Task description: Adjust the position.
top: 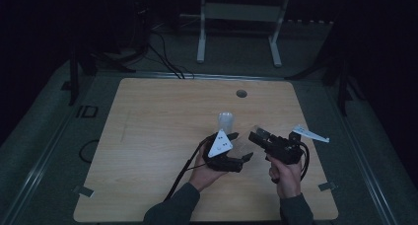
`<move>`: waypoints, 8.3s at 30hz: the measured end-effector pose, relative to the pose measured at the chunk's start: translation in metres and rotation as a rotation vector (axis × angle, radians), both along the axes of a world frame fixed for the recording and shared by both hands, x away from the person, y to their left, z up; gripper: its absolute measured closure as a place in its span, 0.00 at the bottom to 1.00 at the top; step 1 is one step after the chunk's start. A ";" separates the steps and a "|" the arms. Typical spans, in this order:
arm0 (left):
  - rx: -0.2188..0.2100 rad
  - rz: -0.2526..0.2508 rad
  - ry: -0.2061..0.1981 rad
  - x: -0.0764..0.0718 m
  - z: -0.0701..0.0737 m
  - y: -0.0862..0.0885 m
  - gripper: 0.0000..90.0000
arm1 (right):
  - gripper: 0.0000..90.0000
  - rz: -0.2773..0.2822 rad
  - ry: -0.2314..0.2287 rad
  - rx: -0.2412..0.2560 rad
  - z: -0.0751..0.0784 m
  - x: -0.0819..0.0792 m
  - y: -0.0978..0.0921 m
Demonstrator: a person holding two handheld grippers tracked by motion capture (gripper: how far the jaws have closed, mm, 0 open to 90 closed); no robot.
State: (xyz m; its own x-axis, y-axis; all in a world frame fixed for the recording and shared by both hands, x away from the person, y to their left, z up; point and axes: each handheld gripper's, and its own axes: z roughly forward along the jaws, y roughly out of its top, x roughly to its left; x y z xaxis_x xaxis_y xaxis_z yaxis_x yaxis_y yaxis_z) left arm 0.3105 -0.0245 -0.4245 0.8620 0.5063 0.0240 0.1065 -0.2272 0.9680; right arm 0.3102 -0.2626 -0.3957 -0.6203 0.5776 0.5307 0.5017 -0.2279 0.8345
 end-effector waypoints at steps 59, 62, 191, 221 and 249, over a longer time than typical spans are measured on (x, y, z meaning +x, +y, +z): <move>-0.002 -0.033 -0.003 0.004 -0.001 0.005 0.34 | 0.38 0.091 0.052 0.066 -0.011 -0.001 -0.021; 0.005 -0.033 -0.007 0.004 -0.001 0.006 0.34 | 0.38 0.099 0.050 0.047 -0.011 -0.002 -0.023; 0.348 -0.251 0.075 0.008 -0.005 0.018 0.34 | 0.34 0.779 -0.209 -1.428 0.056 0.011 0.070; 0.524 -0.269 0.039 0.001 0.000 0.008 0.35 | 0.37 0.838 -0.176 -1.420 0.026 0.013 0.076; 0.476 -0.304 0.020 -0.003 0.002 0.010 0.30 | 0.46 0.853 -0.185 -1.359 0.015 0.011 0.072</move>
State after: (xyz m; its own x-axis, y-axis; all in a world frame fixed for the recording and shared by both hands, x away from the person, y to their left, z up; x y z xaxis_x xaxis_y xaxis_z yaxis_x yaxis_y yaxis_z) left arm 0.3070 -0.0148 -0.4227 0.9701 0.1723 0.1711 -0.0148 -0.6615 0.7498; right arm 0.3215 -0.1903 -0.3808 -0.9848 0.0057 -0.1737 -0.0362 0.9708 0.2370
